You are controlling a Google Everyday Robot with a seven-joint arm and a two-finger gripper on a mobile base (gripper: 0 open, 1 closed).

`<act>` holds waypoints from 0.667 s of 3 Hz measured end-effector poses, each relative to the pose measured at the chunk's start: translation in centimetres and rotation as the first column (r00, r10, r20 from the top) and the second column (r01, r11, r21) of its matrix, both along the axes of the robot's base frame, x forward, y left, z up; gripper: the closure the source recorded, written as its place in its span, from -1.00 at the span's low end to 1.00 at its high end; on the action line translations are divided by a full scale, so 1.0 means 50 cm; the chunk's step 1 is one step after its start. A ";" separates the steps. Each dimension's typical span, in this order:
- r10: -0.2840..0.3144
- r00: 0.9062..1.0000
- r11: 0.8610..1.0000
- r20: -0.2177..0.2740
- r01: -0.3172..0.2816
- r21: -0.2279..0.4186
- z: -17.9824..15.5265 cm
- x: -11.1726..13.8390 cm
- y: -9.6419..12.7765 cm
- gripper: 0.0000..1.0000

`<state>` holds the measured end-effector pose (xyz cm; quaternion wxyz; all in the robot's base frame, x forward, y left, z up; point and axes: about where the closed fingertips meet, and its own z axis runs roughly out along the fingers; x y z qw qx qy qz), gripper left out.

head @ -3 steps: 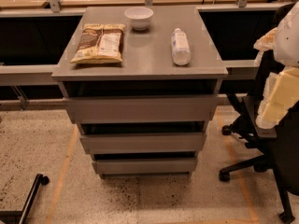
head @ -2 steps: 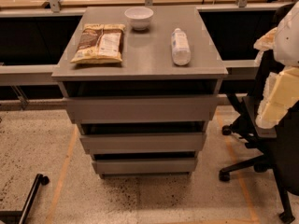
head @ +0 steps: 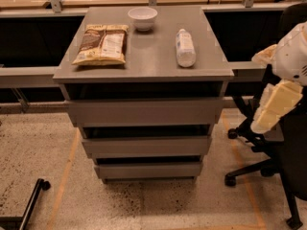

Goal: Open bottom drawer

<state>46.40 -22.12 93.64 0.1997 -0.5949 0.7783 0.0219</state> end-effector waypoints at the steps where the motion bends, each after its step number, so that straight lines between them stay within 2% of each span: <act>1: 0.003 1.000 1.000 -0.006 -0.003 0.011 -0.009 0.005 0.002 -1.00; 2: 0.003 1.000 1.000 -0.013 -0.003 -0.010 -0.011 0.003 0.004 -1.00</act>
Offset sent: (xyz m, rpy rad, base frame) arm -0.0007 0.0001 -0.0058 -0.0355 0.0220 -0.0018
